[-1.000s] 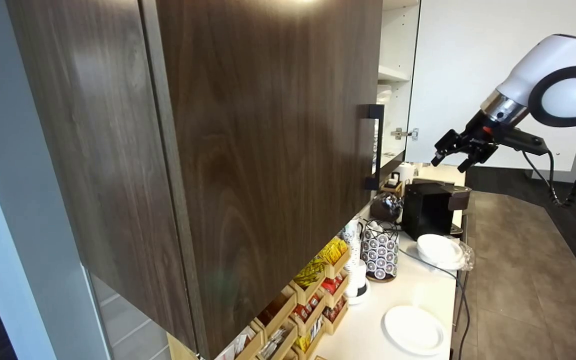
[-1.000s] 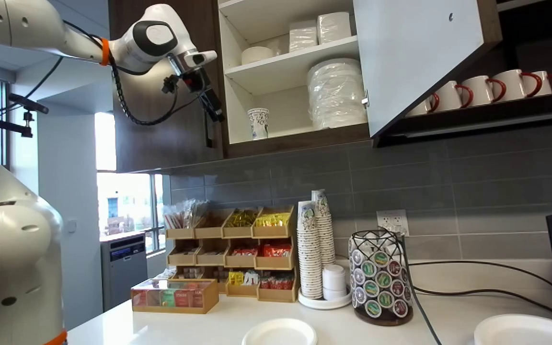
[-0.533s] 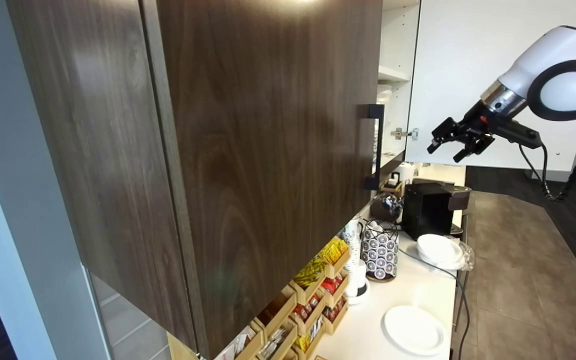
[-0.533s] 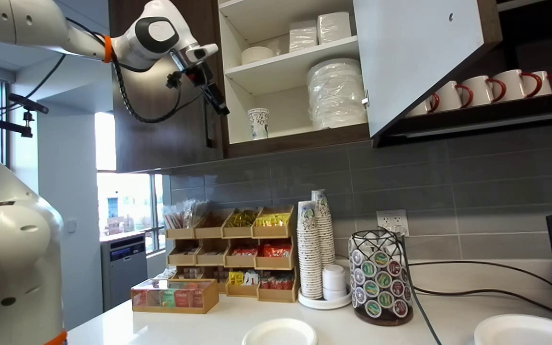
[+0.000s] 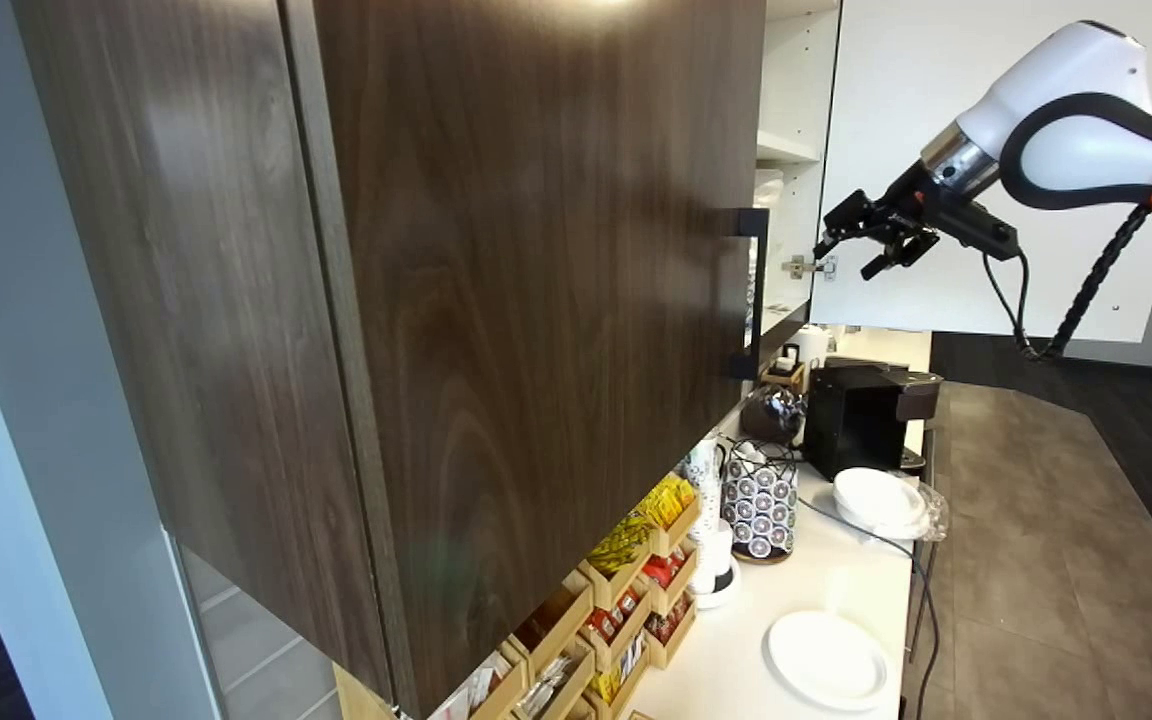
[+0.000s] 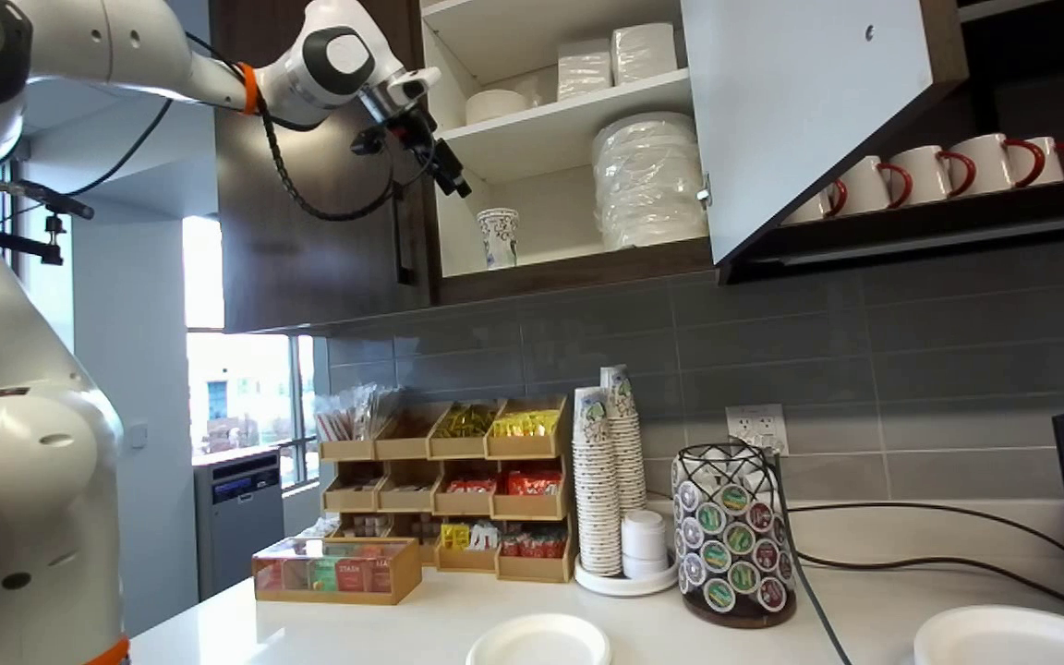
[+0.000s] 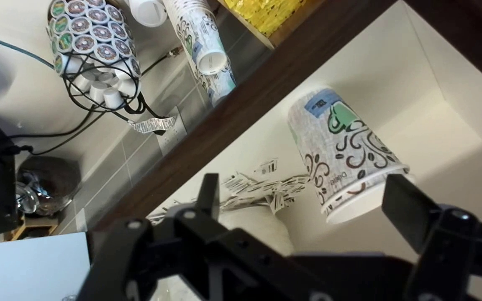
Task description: Remove the two coffee cups from the upper cabinet and put them on the counter then place the white plate on the bottom shelf of the upper cabinet
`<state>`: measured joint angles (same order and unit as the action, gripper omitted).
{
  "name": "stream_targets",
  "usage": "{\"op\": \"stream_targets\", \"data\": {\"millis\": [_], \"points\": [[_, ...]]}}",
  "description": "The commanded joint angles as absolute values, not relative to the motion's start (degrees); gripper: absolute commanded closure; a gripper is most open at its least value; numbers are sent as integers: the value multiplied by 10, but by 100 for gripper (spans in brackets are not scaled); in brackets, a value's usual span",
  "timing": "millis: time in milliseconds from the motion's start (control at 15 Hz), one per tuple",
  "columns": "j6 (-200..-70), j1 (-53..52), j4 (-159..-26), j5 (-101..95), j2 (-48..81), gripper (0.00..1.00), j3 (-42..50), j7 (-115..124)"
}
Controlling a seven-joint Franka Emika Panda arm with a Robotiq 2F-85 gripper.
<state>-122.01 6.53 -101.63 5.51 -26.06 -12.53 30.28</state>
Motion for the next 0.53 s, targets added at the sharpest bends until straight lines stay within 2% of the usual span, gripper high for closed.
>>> {"op": "stream_targets", "data": {"millis": [0,467], "points": [[-1229,55,-940,14,-192,0,-139,320],[-1219,35,-852,-62,-107,0,-146,348]]}}
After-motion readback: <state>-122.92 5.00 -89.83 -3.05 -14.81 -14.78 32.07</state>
